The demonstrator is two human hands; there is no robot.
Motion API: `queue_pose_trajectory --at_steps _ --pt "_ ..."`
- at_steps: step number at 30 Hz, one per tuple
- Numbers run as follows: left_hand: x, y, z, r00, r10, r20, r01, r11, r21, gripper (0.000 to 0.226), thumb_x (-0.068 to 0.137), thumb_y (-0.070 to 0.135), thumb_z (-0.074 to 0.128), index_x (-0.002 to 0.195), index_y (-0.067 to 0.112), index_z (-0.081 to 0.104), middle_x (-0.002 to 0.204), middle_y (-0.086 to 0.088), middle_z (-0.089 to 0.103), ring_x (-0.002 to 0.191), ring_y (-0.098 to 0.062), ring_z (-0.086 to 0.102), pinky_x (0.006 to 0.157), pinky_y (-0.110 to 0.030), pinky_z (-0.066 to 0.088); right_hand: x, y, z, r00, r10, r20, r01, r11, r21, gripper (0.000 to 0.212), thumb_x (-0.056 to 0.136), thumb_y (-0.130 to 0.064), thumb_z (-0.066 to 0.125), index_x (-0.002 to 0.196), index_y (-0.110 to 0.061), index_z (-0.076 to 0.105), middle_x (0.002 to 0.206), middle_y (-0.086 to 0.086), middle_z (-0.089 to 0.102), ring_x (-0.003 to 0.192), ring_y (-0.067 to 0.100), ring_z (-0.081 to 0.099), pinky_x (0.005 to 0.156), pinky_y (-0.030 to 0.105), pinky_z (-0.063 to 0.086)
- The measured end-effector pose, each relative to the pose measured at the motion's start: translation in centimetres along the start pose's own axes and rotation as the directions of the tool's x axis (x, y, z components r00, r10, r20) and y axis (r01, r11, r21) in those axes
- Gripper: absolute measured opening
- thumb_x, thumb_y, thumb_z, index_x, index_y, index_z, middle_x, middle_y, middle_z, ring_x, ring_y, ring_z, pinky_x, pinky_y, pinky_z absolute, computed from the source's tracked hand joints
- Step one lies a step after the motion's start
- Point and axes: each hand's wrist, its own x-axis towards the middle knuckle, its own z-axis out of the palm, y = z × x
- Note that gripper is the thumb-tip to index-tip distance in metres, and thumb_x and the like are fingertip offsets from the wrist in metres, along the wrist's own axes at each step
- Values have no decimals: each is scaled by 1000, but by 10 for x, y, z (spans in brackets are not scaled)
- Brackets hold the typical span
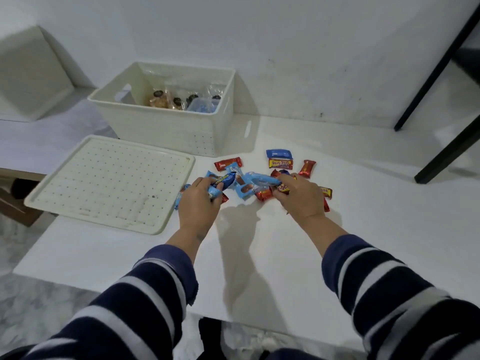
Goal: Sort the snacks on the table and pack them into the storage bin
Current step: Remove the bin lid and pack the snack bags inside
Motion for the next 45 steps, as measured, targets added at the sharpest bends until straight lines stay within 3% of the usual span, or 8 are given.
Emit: queue_pose_trajectory --at_steps 4,13,22,29,35,39,42,45 --pt "17 7 -39 994 -8 -106 4 999 -33 13 89 25 57 93 15 66 86 1 63 72 -20 54 59 -24 32 32 -23 -28 1000 -2 -30 4 998 67 34 88 -38 58 119 -24 64 103 7 68 87 33 64 66 33 45" --pt "114 0 -118 970 -14 -243 -25 987 -158 17 93 32 54 93 17 64 84 2 61 74 -20 54 61 -31 41 132 -111 -67 960 -48 -275 103 976 190 27 90 -43 56 102 -22 66 80 4 67 66 26 56 56 25 31" --pt "267 -69 -160 973 -80 -216 4 943 -332 17 90 38 53 88 25 63 74 7 65 68 -15 59 56 -25 43 263 -238 -36 941 116 -318 38 897 440 26 86 -45 57 96 -22 66 77 -1 69 69 21 62 58 34 53" --pt "365 -144 -148 986 -163 21 163 947 -276 21 89 38 53 80 21 59 74 0 62 64 -11 57 49 -23 32 339 -305 47 946 324 -33 -213 693 688 23 87 -46 59 85 -23 62 76 -3 67 65 15 63 51 27 49" --pt "410 -198 -112 939 -182 291 243 951 -189 17 88 33 56 79 20 61 77 -2 64 67 -16 56 55 -24 40 371 -314 132 865 381 327 -502 674 542 26 86 -44 60 87 -20 68 74 -4 66 74 18 64 69 31 50" --pt "423 -221 -89 862 -169 478 177 984 29 27 88 40 57 94 15 65 92 -7 66 77 -19 54 63 -25 39 376 -310 163 735 440 516 -651 671 355 30 86 -42 58 98 -17 68 81 2 63 75 20 61 69 27 47" --pt "427 -231 -78 787 -163 595 170 984 45 29 87 45 60 90 17 61 90 -3 64 82 -17 54 59 -22 37 378 -306 174 679 415 605 -659 708 253 38 87 -42 57 111 -14 65 95 4 65 79 18 57 73 28 47" --pt "428 -232 -72 677 -165 718 223 975 13 57 80 53 66 124 19 56 121 -3 60 103 -18 57 76 -22 44 380 -306 173 628 292 721 -603 769 213 55 88 -47 58 132 -16 53 126 8 58 91 18 54 82 30 45"
